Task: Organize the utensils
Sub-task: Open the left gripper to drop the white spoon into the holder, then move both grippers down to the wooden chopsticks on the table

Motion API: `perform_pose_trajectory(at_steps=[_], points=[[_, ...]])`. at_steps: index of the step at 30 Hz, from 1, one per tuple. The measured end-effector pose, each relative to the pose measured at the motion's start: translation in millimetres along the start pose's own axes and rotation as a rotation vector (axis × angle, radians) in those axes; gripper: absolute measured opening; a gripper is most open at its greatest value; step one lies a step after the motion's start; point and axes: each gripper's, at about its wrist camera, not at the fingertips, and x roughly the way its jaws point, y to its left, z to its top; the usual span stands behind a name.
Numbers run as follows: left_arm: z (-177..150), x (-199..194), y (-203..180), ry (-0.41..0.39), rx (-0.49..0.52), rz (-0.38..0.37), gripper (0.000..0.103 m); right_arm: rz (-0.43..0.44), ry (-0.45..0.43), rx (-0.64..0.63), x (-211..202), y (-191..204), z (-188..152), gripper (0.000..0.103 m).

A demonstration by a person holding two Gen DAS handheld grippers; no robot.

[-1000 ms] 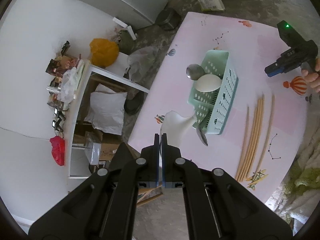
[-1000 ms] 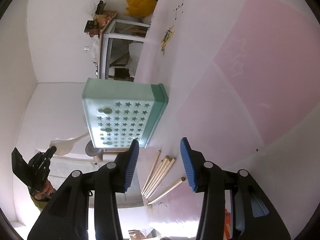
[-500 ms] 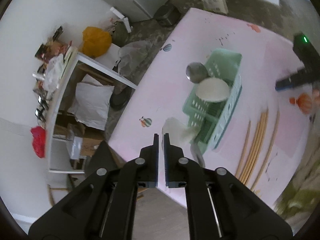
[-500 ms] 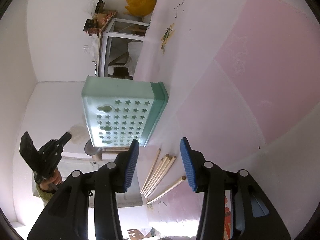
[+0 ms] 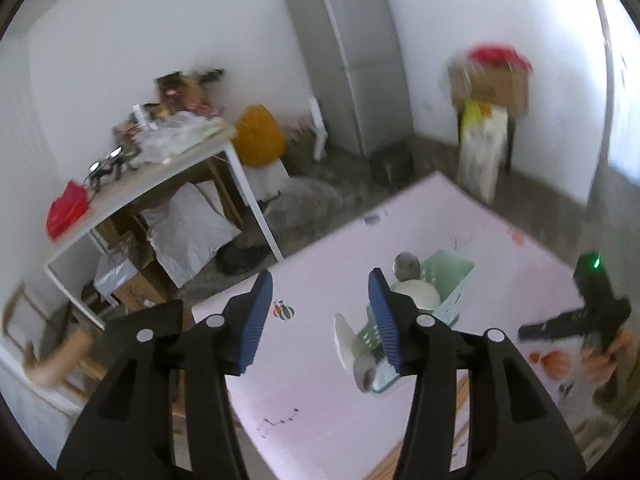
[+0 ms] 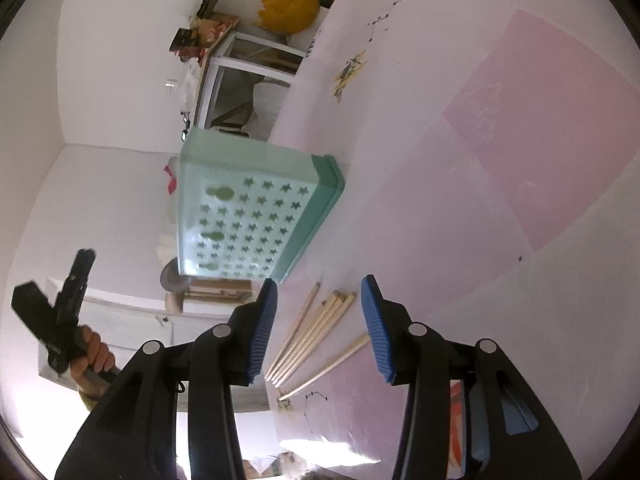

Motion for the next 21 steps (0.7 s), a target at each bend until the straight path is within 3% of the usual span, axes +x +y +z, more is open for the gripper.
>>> perform_pose_trajectory(at_steps=[4, 9, 12, 14, 16, 21], points=[[-42.7, -23.0, 5.1, -0.024, -0.128, -0.007, 0.048, -0.044, 0.014, -0.056, 0.4, 13.9, -13.1, 0.043], [-112.9, -3.2, 5.9, 0.097, -0.287, -0.096, 0.047, -0.099, 0.078, -0.108, 12.8, 25.5, -40.0, 0.043], [-162.0, 30.7, -4.8, 0.205, -0.367, -0.123, 0.03, -0.122, 0.147, -0.1, 30.0, 23.7, -58.6, 0.043], [-190.6, 60.5, -12.4, 0.284, -0.381, -0.098, 0.015, -0.133, 0.187, -0.082, 41.6, 17.9, -67.5, 0.043], [-208.0, 84.2, -18.7, 0.34, -0.37, -0.072, 0.008, -0.134, 0.222, -0.068, 55.2, 18.6, -75.8, 0.042], [-224.1, 122.1, -34.3, 0.406, -0.302, -0.013, 0.004, -0.165, 0.208, -0.091, 66.0, 31.5, -79.4, 0.042]])
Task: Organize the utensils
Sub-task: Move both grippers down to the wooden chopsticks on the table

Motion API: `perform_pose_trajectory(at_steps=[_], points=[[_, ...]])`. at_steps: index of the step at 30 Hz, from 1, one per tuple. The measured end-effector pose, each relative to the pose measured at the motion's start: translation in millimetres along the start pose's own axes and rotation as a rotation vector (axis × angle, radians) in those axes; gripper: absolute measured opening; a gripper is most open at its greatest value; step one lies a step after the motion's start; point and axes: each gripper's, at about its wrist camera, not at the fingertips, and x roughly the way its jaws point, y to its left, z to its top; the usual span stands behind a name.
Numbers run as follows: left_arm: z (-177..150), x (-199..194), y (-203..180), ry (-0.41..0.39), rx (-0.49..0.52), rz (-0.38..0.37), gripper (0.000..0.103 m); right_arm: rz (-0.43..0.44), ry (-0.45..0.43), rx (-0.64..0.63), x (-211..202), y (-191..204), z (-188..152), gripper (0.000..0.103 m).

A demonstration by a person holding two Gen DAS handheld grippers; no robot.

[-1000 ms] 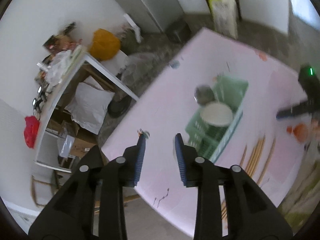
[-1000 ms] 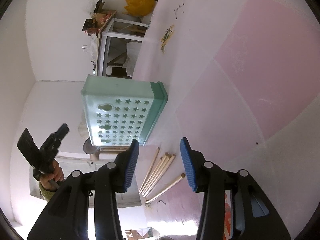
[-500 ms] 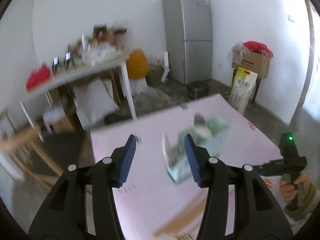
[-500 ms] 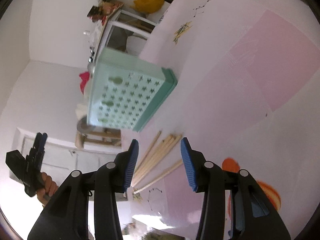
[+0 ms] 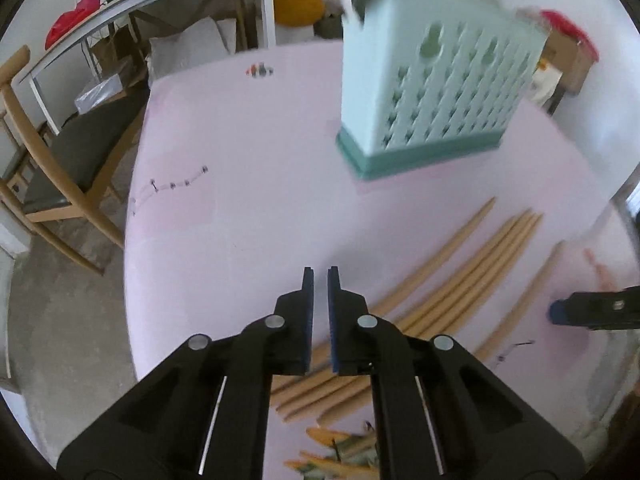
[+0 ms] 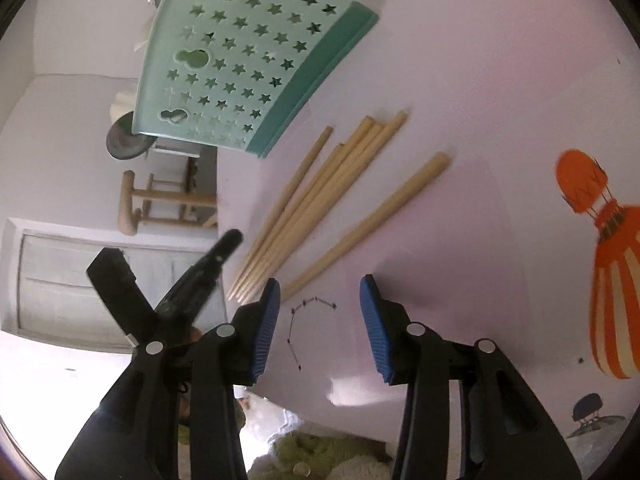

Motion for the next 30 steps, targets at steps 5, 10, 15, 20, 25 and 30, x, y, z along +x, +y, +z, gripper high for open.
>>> perform_pose_trajectory(at_steps=[5, 10, 15, 20, 25, 30], points=[[-3.8, -4.2, -13.3, 0.01, 0.013, -0.01, 0.002, -0.037, -0.022, -0.002, 6.2, 7.1, 3.3, 0.036], [-16.4, -10.1, -21.9, 0.082, -0.08, -0.218, 0.001, -0.088, -0.05, -0.013, 10.8, 12.2, 9.4, 0.024], [-30.3, -5.3, -27.7, 0.165, -0.226, -0.465, 0.0, -0.168, -0.098, -0.068, 10.4, 15.8, 12.9, 0.015], [-51.9, -2.1, -45.2, 0.204, -0.291, -0.606, 0.0, -0.222, -0.125, -0.134, 3.3, 12.8, 15.4, 0.005], [-56.0, -3.7, -58.1, 0.187, -0.262, -0.607, 0.0, -0.316, -0.138, -0.267, 1.9, 24.8, 12.4, 0.005], [-47.9, -4.5, -63.4, 0.147, -0.24, -0.548, 0.0, -0.406, -0.153, -0.372, 1.8, 34.7, 10.4, 0.005]])
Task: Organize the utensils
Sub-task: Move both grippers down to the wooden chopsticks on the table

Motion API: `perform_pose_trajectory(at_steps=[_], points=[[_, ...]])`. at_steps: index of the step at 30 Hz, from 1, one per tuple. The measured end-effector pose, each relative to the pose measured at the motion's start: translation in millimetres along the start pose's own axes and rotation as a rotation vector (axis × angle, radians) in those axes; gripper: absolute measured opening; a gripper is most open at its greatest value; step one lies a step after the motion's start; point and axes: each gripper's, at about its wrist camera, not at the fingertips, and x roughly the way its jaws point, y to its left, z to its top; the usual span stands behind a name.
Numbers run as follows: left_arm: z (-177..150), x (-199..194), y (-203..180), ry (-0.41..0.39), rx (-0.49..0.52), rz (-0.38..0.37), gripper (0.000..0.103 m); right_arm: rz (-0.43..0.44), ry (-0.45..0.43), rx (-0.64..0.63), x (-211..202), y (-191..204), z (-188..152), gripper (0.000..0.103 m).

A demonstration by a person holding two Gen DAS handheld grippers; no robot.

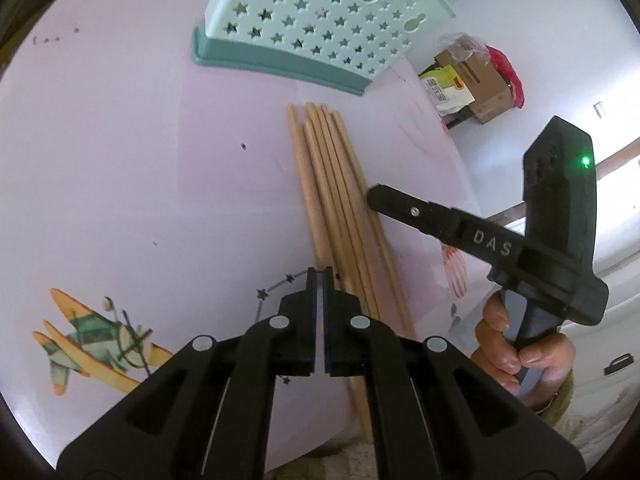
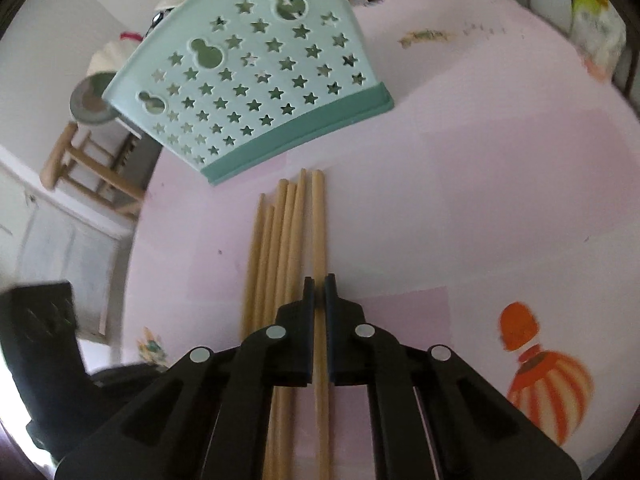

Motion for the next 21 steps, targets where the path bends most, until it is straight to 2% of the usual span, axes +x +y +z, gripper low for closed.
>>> perform_pose_trajectory(at_steps=[3, 6, 12, 17, 21], points=[[4.9, -4.6, -4.8, -0.028, 0.035, 0.036, 0.001, -0.058, -0.015, -0.043, -3.0, -0.8, 2.0, 0.005], [12.8, -4.9, -11.2, -0.041, 0.068, 0.071, 0.006, -0.086, -0.024, -0.054, -7.2, -8.7, 3.3, 0.005], [29.8, 0.9, -23.7, -0.04, 0.139, 0.178, 0.009, -0.089, -0.033, -0.052, -15.7, -17.9, 0.2, 0.006], [33.0, 1.6, -34.8, -0.039, 0.18, 0.206, 0.018, -0.074, -0.03, -0.051, -14.1, -19.3, 1.6, 0.007], [32.5, 7.1, -40.7, -0.04, 0.204, 0.252, 0.019, -0.064, -0.035, -0.051, -13.0, -19.4, 2.7, 0.007]])
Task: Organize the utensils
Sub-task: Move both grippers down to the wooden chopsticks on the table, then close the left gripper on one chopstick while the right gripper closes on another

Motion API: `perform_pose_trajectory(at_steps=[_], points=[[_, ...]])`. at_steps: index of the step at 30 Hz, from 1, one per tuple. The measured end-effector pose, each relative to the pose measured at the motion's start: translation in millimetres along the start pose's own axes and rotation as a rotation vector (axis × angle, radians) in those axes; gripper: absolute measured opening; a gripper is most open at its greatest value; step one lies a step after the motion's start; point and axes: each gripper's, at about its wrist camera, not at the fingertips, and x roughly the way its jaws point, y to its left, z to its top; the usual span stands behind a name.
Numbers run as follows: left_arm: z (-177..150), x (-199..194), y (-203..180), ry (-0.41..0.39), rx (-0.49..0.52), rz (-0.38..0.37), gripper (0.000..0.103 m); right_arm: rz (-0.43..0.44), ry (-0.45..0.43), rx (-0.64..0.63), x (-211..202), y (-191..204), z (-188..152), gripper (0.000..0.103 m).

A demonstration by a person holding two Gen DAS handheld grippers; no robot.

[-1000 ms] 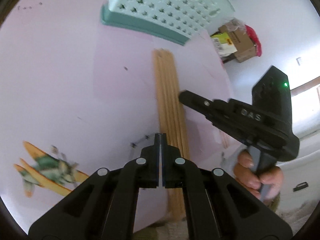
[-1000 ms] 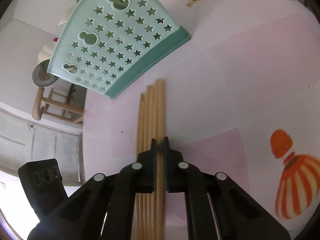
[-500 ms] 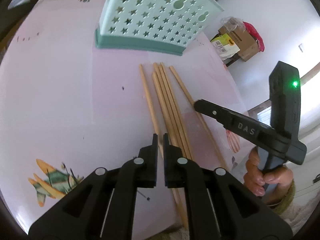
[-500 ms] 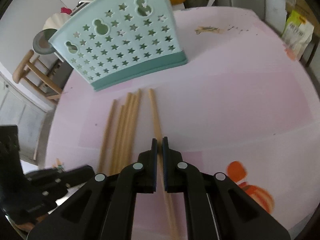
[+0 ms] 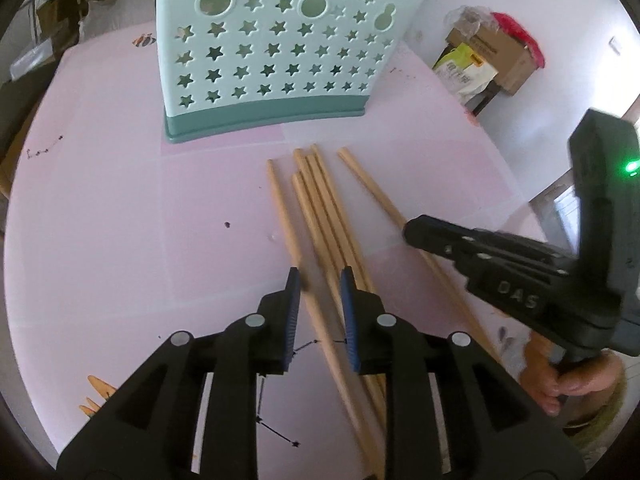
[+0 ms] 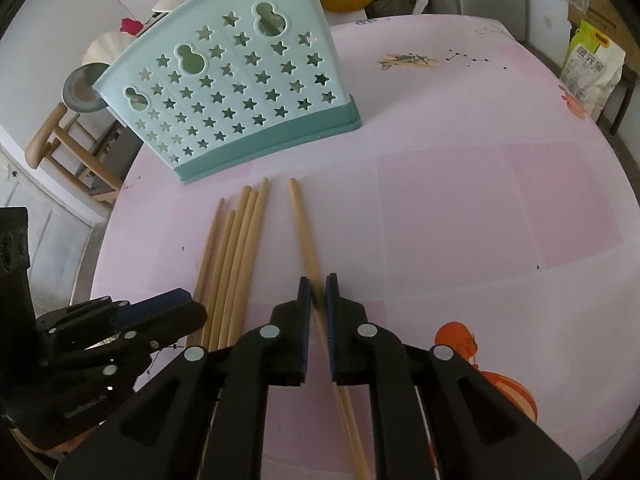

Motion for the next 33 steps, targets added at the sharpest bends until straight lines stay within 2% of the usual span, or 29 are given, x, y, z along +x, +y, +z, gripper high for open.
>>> perform_pose_trajectory(at_steps=[4, 8, 12, 16, 17, 23, 33], points=[[6.0, 5.1, -11.5, -0.023, 0.033, 0.079, 0.021, 0.004, -0.003, -0.009, -0.2, 0.5, 0.1, 0.007], [5.8, 6.9, -13.5, -0.03, 0.081, 0.198, 0.012, 0.001, 0.0, -0.021, -0.9, 0.0, 0.8, 0.007], [0.5, -1.2, -4.8, -0.02, 0.088, 0.233, 0.011, -0.033, 0.003, -0.035, -4.0, -4.9, 0.1, 0.007], [0.9, -6.2, 8.4, -0.003, 0.058, 0.213, 0.011, -0.028, 0.023, -0.064, -3.8, -6.6, 1.9, 0.007], [3.3, -6.3, 11.4, 0.002, 0.048, 0.208, 0.011, -0.026, 0.026, -0.079, -3.2, -4.8, 2.5, 0.011], [19.3, -3.3, 25.3, 0.021, 0.002, 0.185, 0.011, -0.043, 0.033, -0.151, 5.2, 6.8, 11.9, 0.014], [37.9, 9.5, 34.0, -0.002, -0.023, 0.192, 0.007, -0.111, 0.026, -0.241, 17.2, 23.0, 23.7, 0.014]])
